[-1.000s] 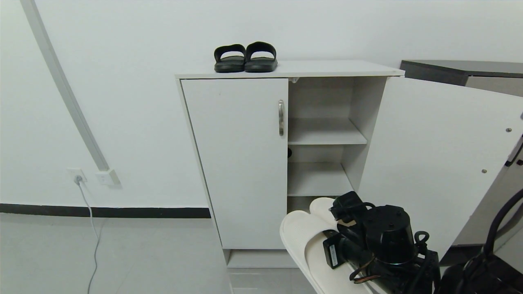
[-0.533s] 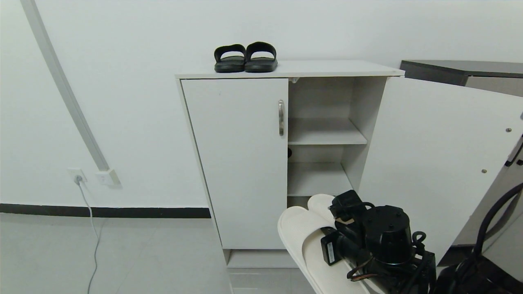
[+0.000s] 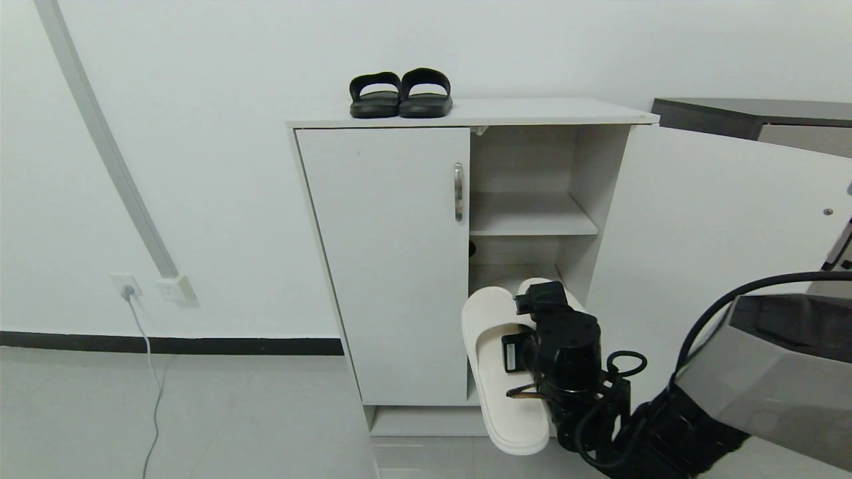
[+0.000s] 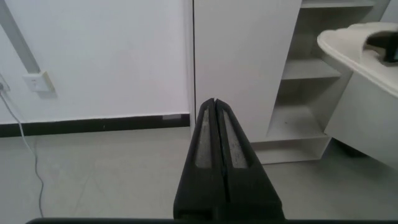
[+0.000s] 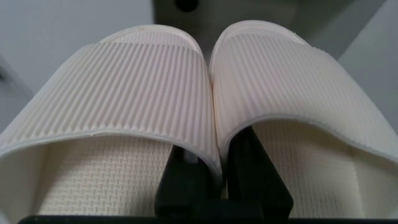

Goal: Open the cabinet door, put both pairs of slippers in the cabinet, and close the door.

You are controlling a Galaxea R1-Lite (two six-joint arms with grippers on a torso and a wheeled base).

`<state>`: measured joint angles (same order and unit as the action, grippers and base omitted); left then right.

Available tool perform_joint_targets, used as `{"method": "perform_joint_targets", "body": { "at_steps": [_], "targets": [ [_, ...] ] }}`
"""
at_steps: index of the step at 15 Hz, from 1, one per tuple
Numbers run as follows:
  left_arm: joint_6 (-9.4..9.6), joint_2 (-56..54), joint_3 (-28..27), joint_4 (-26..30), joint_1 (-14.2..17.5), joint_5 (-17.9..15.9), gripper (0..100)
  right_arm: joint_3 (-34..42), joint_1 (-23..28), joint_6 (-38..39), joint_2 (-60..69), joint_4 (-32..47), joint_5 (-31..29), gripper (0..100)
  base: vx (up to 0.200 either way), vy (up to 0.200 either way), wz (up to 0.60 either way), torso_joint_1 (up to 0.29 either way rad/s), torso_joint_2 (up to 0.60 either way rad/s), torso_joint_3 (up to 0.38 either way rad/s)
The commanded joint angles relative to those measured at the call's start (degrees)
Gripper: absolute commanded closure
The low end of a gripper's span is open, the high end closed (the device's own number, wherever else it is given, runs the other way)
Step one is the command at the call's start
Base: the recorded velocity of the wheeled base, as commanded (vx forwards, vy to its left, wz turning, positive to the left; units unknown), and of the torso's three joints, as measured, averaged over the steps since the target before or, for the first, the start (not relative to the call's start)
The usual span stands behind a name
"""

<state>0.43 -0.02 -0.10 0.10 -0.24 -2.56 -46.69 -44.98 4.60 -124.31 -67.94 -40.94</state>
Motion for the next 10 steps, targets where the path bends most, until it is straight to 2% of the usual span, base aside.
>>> {"method": "perform_joint_targets", "body": {
  "at_steps": [1, 2, 8, 10],
  "targets": [
    [0.01, 0.1, 0.0, 0.0, 0.0, 0.0, 100, -5.4, 1.4, 0.1, -5.9, 0.2, -2.3, 100, 0.0, 0.0, 0.0, 0.0, 0.0, 0.0],
    [0.01, 0.1, 0.0, 0.0, 0.0, 0.0, 100, -5.5, 1.5, 0.1, -6.5, 0.2, -2.3, 100, 0.0, 0.0, 0.0, 0.0, 0.0, 0.0],
    [0.01, 0.1, 0.0, 0.0, 0.0, 0.0, 100, -6.2, 2.0, 0.2, -8.5, -0.1, -2.2, 100, 0.0, -0.2, 0.0, 0.003, 0.0, 0.004],
    [0.01, 0.1, 0.0, 0.0, 0.0, 0.0, 100, -7.9, 2.3, 0.2, -10.4, -0.4, -2.2, 100, 0.0, 0.0, 0.0, 0.0, 0.0, 0.0]
  ]
}}
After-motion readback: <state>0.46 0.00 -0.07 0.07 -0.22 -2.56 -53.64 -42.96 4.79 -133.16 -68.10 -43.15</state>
